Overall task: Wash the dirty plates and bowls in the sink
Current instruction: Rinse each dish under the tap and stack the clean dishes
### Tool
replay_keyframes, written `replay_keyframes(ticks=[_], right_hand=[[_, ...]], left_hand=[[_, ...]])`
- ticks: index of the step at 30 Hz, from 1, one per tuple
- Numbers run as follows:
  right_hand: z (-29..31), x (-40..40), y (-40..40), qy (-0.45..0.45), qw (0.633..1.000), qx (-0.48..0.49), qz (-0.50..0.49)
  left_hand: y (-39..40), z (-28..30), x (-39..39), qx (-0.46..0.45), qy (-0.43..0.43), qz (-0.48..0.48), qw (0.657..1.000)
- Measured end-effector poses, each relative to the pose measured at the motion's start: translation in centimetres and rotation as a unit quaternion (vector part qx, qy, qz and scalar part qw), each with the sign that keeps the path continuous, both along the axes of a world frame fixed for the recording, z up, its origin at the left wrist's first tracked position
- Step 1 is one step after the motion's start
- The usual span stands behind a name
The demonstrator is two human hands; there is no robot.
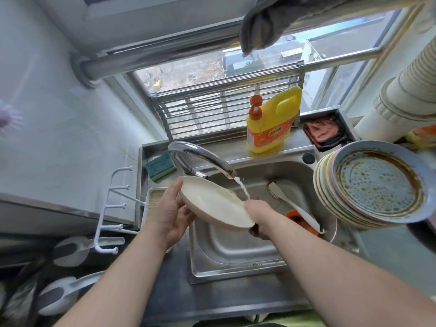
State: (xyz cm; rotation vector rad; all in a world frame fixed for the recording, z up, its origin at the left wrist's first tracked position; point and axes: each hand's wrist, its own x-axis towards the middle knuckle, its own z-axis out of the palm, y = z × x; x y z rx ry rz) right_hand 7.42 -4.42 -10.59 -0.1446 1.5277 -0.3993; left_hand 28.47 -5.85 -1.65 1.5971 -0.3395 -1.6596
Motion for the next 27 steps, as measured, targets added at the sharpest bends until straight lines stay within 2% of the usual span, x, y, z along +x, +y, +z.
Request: replay_keyframes(ticks=[4, 7, 9, 13, 16, 19, 24, 27], right_hand=[[0.3, -2.2, -0.1, -0.04, 0.993, 0.107, -0.041], [0.6, -3.7, -0.4, -0.06, 0.988, 0.136, -0.031], [1.3, -4.5, -0.7, -0.033, 0.99, 0.133, -0.034], [2.5, -5.7, -1.5, 0.036, 0.997, 0.043, -0.043], [3.8, -6.7, -2.0, 0.103, 0.992, -0.078, 0.018], [6.0, -7.6, -2.1, 0.157, 0.968, -0.188, 0.058], [9.2, -8.6, -2.0, 0.224, 0.932, -0.26, 0.114], [11.2, -9.6, -1.6, 0.286, 0.898, -0.294, 0.16]], left_hand=[[-0.3, -0.8, -0.5, 0.092, 0.048, 0.059, 0.993], [-0.4, -1.8, -0.6, 0.142, 0.108, 0.091, 0.98], [-0.2, -2.6, -1.0, 0.166, 0.114, 0.087, 0.976], [0.6, -4.2, -2.2, 0.208, 0.103, 0.069, 0.97], [1.1, -5.7, -3.0, 0.235, 0.118, 0.032, 0.964], [1.9, -6.4, -4.5, 0.241, 0.125, 0.002, 0.962], [1.8, -7.4, -7.8, 0.261, 0.157, -0.038, 0.952], [1.4, -7.1, -10.0, 0.262, 0.175, -0.072, 0.946]])
